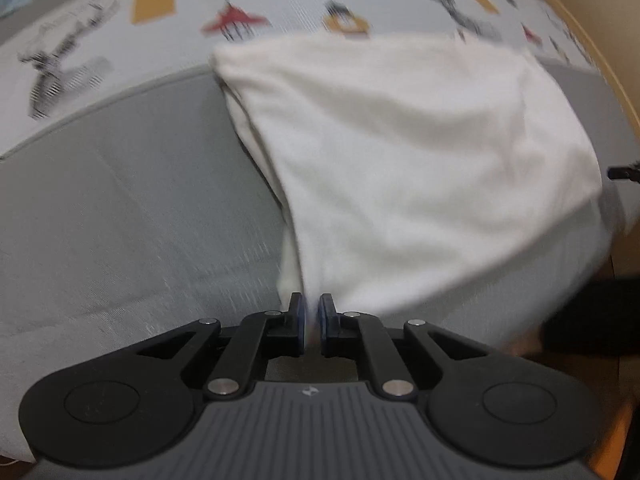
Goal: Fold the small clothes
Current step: 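Lower the folded hem onto the shirt and open both tools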
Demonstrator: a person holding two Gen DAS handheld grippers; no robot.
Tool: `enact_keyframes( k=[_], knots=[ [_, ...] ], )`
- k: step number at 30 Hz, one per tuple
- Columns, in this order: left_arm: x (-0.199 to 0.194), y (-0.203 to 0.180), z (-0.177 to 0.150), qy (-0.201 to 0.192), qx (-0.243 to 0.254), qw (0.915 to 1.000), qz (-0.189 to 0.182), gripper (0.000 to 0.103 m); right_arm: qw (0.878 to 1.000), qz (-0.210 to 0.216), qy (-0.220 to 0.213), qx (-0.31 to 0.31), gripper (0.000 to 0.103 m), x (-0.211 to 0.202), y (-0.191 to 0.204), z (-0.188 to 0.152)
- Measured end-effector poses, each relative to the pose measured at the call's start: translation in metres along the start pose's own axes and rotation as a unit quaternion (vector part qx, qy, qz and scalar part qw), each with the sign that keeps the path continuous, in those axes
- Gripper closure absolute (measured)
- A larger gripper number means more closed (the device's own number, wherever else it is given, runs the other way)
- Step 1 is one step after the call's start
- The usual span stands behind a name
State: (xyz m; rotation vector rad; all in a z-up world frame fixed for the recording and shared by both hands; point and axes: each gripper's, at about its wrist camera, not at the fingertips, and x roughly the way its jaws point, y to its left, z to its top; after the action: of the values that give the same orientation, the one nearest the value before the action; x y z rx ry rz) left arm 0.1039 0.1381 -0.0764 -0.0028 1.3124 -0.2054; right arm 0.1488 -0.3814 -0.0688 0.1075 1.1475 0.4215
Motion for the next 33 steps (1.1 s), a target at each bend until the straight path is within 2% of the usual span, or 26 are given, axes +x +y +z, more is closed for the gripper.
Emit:
enact_keyframes(
  k=[2, 3, 6, 8, 11, 13, 15, 19, 20, 22, 24, 27, 28, 30, 33],
  knots=[
    [-0.008, 0.003, 0.006, -0.025, -0.015, 0.9995, -0.008, 0.095, 0.999, 0.029, -0.039, 0.003, 0.1, -0.009, 0.008, 0.007],
    [-0.01, 0.003, 0.009, -0.031, -0.019, 0.9991, -0.02, 0.095, 0.998, 0.043, -0.045, -0.001, 0.1, -0.009, 0.014, 0.011],
    [-0.003, -0.006, 0.015, -0.024, -0.001, 0.9989, -0.041, 0.095, 0.997, 0.059, -0.021, -0.033, 0.098, 0.007, 0.032, 0.016],
    [0.012, -0.016, 0.014, 0.003, 0.02, 0.9993, -0.032, 0.095, 0.998, 0.034, 0.013, -0.059, 0.098, 0.026, 0.042, 0.014],
    [0.04, -0.026, 0.007, 0.062, 0.056, 0.9964, 0.015, 0.095, 0.991, -0.034, 0.091, -0.091, 0.098, 0.057, 0.05, 0.006],
    [0.047, -0.029, 0.006, 0.077, 0.079, 0.9932, 0.037, 0.095, 0.988, -0.047, 0.104, -0.099, 0.098, 0.062, 0.049, 0.004],
    [0.038, -0.027, 0.012, 0.059, 0.069, 0.9953, 0.032, 0.095, 0.992, -0.039, 0.078, -0.089, 0.098, 0.051, 0.049, 0.013],
    [0.006, -0.019, 0.031, -0.028, 0.032, 0.9991, -0.006, 0.094, 0.998, 0.011, -0.004, -0.067, 0.095, 0.022, 0.056, 0.03],
    [0.001, -0.018, 0.036, -0.049, 0.02, 0.9985, -0.016, 0.094, 0.997, 0.018, -0.021, -0.065, 0.091, 0.022, 0.058, 0.034],
    [0.004, -0.018, 0.045, -0.075, 0.001, 0.9968, -0.028, 0.094, 0.997, 0.004, -0.042, -0.064, 0.066, 0.029, 0.063, 0.043],
    [0.02, -0.019, 0.051, -0.065, -0.01, 0.9977, -0.017, 0.094, 0.997, -0.015, -0.034, -0.07, 0.065, 0.046, 0.07, 0.049],
    [0.048, -0.025, 0.061, -0.033, 0.008, 0.9972, 0.066, 0.094, 0.997, -0.047, 0.003, -0.062, 0.065, 0.074, 0.07, 0.051],
    [0.055, -0.025, 0.064, -0.024, 0.005, 0.9966, 0.079, 0.094, 0.997, -0.048, 0.009, -0.053, 0.065, 0.079, 0.069, 0.05],
    [0.053, -0.021, 0.071, -0.034, -0.007, 0.9968, 0.073, 0.094, 0.998, -0.046, -0.002, -0.047, 0.065, 0.078, 0.072, 0.057],
    [0.041, -0.027, 0.081, -0.078, -0.004, 0.995, 0.062, 0.093, 0.997, -0.029, -0.065, -0.024, 0.065, 0.067, 0.073, 0.07]
  ],
)
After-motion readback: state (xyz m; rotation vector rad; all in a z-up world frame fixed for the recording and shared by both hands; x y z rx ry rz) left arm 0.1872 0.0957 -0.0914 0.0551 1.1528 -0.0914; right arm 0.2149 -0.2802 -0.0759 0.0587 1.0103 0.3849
